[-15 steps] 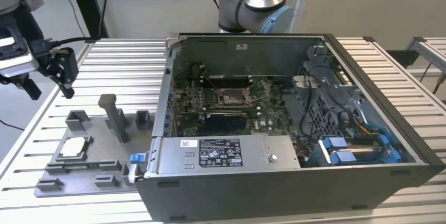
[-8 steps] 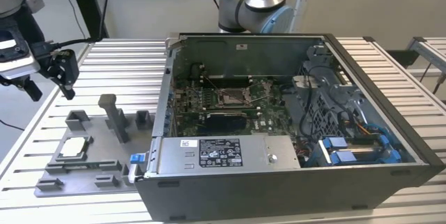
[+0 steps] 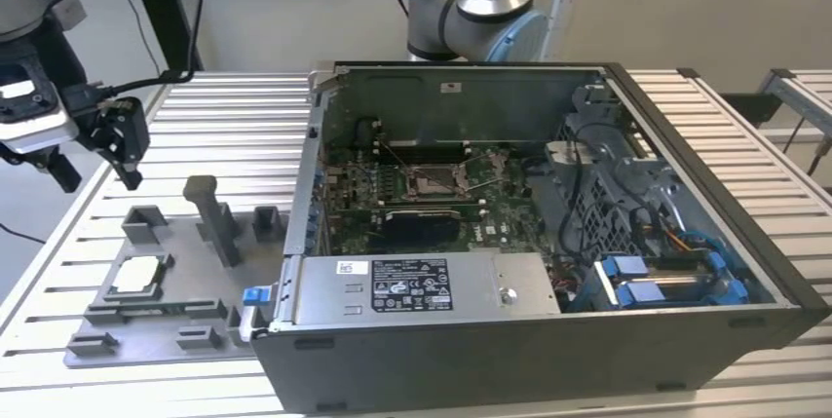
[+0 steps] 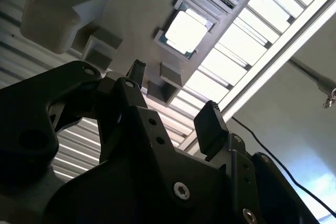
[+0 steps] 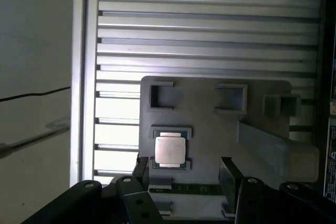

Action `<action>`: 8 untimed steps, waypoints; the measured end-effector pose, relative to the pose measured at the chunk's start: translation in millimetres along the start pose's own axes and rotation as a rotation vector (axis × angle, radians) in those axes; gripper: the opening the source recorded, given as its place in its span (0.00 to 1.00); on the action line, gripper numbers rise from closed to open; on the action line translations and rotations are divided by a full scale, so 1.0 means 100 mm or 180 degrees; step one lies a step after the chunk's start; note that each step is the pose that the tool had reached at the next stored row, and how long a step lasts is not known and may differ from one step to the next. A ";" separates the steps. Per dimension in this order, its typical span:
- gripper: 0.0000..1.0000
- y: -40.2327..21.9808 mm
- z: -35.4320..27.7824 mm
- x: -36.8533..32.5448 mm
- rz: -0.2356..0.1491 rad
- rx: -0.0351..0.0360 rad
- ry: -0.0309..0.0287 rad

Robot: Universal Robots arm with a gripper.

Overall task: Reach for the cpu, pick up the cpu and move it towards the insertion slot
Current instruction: 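Pick up the cpu and move it towards the insertion slot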

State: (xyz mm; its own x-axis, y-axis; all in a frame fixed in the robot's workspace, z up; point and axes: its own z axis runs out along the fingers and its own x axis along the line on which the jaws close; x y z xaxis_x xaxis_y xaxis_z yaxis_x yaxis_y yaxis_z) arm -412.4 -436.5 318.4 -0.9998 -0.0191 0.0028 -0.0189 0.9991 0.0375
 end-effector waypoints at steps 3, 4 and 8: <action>1.00 0.000 0.003 0.000 0.0000 0.0000 -0.0001; 1.00 0.000 0.003 0.000 0.0000 0.0000 -0.0001; 1.00 0.000 0.004 0.000 0.0000 0.0000 -0.0001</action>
State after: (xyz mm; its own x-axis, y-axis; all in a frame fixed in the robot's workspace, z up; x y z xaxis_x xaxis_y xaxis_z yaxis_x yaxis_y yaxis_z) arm -412.4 -436.5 318.1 -0.9998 -0.0191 0.0026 -0.0190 0.9991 0.0377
